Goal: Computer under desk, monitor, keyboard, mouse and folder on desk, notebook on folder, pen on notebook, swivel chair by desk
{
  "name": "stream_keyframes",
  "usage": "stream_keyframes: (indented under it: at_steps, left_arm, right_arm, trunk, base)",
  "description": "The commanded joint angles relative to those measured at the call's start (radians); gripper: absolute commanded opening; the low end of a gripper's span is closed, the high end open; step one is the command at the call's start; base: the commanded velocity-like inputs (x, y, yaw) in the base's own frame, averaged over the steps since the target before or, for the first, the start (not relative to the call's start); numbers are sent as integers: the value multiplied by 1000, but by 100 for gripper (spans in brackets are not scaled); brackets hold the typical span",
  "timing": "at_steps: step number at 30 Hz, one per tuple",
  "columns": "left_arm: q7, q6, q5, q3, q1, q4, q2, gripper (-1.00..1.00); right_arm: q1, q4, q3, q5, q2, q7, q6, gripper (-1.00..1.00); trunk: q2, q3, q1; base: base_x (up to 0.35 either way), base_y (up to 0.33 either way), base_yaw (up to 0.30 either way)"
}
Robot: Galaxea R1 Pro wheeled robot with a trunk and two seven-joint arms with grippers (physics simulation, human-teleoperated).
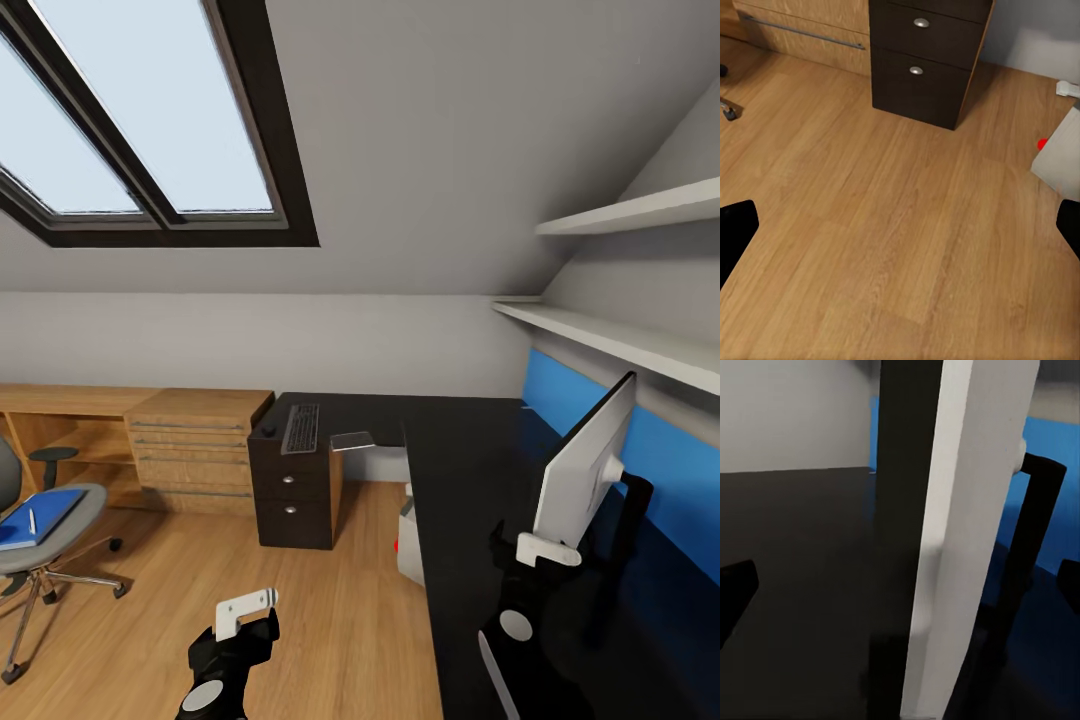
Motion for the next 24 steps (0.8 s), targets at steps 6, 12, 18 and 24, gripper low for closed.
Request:
stream_keyframes:
  at_steps: [6, 12, 18, 24]
  left_arm:
    - [7, 2, 7, -1, 0, -2, 0, 100]
    - [7, 2, 8, -1, 0, -2, 0, 100]
    - [7, 2, 8, -1, 0, -2, 0, 100]
    - [6, 2, 8, -1, 0, -2, 0, 100]
  right_arm:
    - [-5, 33, -19, 4, -14, -2, 1, 100]
    - [-11, 85, -44, 3, -30, 2, 1, 100]
    - [-15, 106, -57, 2, -38, 28, 1, 100]
    - [-17, 109, -62, 1, -45, 40, 1, 100]
  trunk:
    - [-1, -1, 0]
    - [-1, -1, 0]
    - [-1, -1, 0]
    - [-1, -1, 0]
  base:
    - [0, 0, 0]
    - [0, 0, 0]
    - [0, 0, 0]
    - [0, 0, 0]
